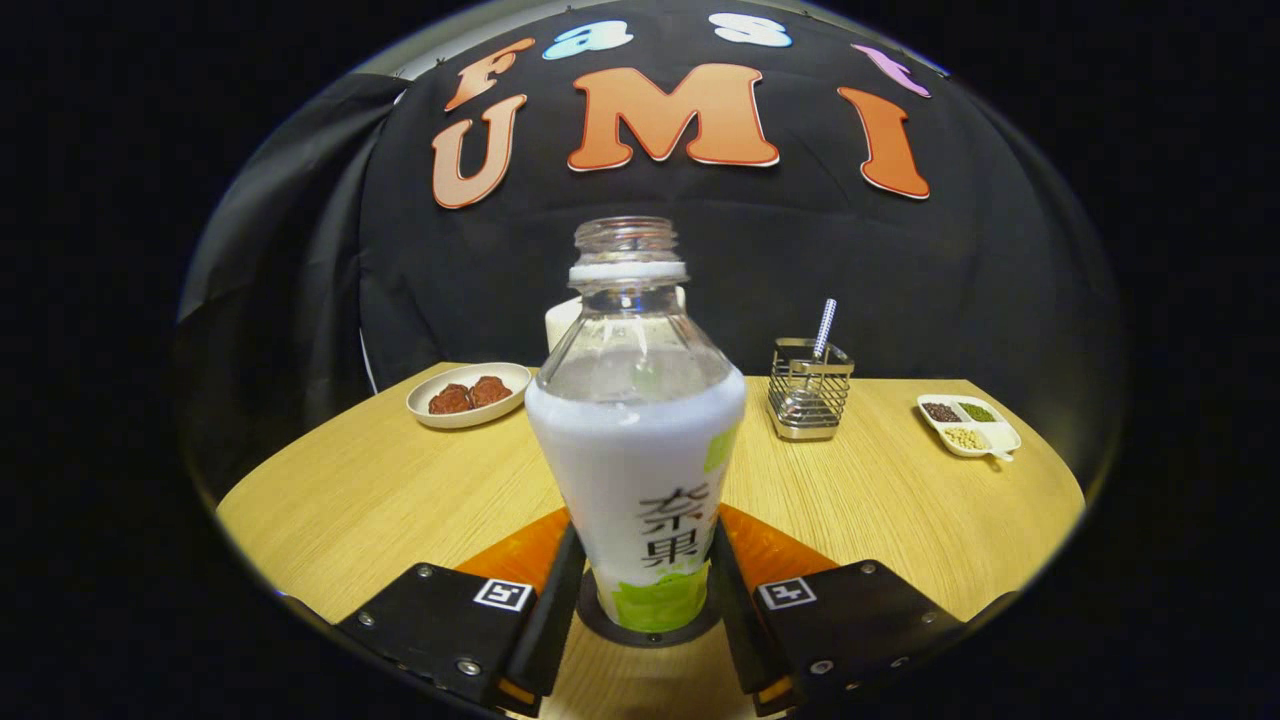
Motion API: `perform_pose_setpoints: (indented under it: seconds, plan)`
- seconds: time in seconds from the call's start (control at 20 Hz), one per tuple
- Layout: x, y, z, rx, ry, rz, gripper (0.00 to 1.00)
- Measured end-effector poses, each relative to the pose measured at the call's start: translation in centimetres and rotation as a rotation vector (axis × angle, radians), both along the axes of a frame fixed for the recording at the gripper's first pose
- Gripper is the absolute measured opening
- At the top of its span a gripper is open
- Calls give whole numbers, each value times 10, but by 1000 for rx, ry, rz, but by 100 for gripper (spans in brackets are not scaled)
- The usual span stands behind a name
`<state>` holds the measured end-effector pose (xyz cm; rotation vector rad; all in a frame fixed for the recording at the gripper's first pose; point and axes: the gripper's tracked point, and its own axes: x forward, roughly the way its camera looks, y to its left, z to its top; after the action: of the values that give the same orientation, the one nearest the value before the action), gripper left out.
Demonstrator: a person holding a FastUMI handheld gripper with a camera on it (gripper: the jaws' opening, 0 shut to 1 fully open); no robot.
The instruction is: Take the bottle from table, then pour the juice into the cup, finally place the bottle on the coaster
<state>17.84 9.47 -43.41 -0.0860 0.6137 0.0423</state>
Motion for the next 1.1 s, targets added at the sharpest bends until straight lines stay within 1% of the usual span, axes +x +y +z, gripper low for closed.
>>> perform_pose_setpoints:
  seconds: [0.05, 0.1, 0.15, 0.2, 0.3, 0.4, 0.6, 0.7, 0.8, 0.9, 1.0, 1.1]
  plan:
    - [-5, -3, 0, -9, 17, -12, 73]
    - [-8, -2, 3, -8, 23, -7, 78]
    - [-11, -2, 9, -11, 20, -1, 81]
    - [-13, -2, 16, -21, 9, 7, 87]
    - [-20, -4, 32, -31, -11, 20, 92]
    - [-28, -6, 51, -24, -28, 24, 94]
    - [-50, -13, 107, -15, -100, 20, 94]
    - [-70, -18, 148, -16, -150, 15, 94]
    - [-85, -18, 200, -26, -251, 37, 94]
    - [-104, -25, 238, -74, -313, 46, 94]
    - [-127, -33, 261, -96, -312, 35, 94]
    - [-147, -31, 287, -58, -331, 44, 94]
